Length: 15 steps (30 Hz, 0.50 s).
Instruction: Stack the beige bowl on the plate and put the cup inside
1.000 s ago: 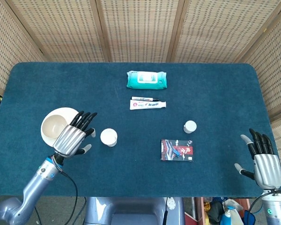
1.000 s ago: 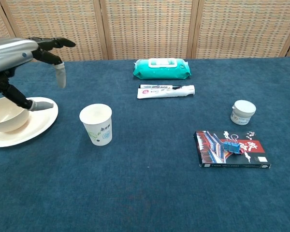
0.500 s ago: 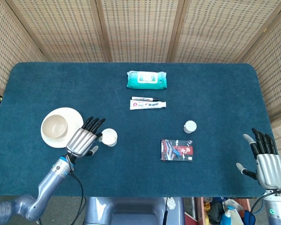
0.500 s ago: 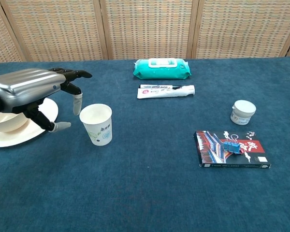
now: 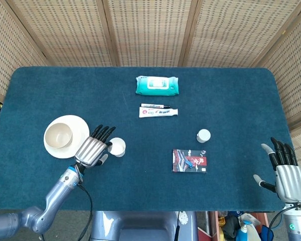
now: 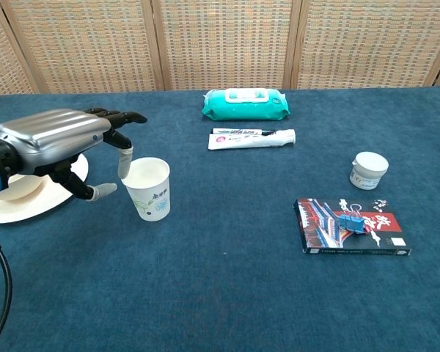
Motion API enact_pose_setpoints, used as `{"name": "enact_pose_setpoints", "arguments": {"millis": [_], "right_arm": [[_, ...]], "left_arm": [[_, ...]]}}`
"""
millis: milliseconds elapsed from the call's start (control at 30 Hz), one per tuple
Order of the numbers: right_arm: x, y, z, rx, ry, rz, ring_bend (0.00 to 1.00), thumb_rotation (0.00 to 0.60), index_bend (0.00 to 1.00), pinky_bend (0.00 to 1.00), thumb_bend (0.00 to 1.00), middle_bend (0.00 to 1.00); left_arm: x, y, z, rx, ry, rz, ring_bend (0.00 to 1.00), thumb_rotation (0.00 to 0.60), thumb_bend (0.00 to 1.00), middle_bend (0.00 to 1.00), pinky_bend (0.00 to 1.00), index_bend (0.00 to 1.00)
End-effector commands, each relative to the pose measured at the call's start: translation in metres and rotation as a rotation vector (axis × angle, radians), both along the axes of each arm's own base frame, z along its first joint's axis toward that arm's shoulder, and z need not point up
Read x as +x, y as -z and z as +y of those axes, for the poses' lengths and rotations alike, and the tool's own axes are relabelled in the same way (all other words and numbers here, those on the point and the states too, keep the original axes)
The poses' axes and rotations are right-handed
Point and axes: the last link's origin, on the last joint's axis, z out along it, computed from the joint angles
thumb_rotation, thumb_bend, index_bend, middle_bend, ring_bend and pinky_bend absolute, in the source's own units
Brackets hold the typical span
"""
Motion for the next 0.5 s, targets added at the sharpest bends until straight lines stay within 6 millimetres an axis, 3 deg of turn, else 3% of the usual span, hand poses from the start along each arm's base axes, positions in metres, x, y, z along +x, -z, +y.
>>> {"name": "enact_pose_setpoints", "arguments": {"millis": [33, 500], "right_arm": [[0.000, -0.001, 0.000, -0.002, 0.002, -0.001, 0.00, 0.600, 0.12, 0.00, 0.13, 0.00], [-0.002, -0.003, -0.001, -0.010, 0.007, -0.010, 0.00, 0.600, 0.12, 0.00, 0.13, 0.00]], "left_arm": [[0.001, 0.004, 0.002, -0.005, 0.000, 0.010, 0.00, 0.600, 0.37, 0.00, 0.00, 0.51], [0.005, 0.021, 0.007, -0.018, 0.010, 0.046, 0.00, 0.600, 0.40, 0.00, 0.00, 0.53]]}}
